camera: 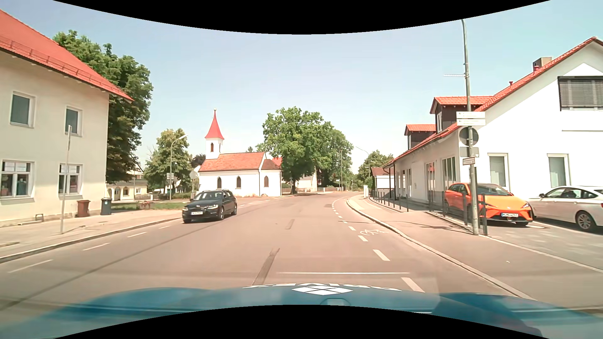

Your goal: Follow the waypoints while adhering to traffic rules and regulations

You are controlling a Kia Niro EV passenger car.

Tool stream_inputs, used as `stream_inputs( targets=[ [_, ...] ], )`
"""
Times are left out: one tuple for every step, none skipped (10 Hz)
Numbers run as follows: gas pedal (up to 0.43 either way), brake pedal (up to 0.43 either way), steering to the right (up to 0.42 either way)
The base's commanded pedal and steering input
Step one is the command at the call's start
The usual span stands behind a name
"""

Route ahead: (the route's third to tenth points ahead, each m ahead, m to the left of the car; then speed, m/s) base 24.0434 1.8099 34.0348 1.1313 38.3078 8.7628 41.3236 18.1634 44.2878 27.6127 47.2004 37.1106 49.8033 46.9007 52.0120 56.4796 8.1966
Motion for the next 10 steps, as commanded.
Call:
stream_inputs(
  targets=[
    [0.0, 0.122, 0.0],
    [0.0, 0.146, -0.002],
    [0.0, 0.171, -0.005],
    [0.0, 0.165, -0.009],
    [0.0, 0.165, -0.009],
    [0.0, 0.165, -0.008],
    [0.0, 0.165, -0.008],
    [0.0, 0.165, -0.007],
    [0.0, 0.165, -0.004],
    [0.0, 0.165, -0.002]
  ],
)
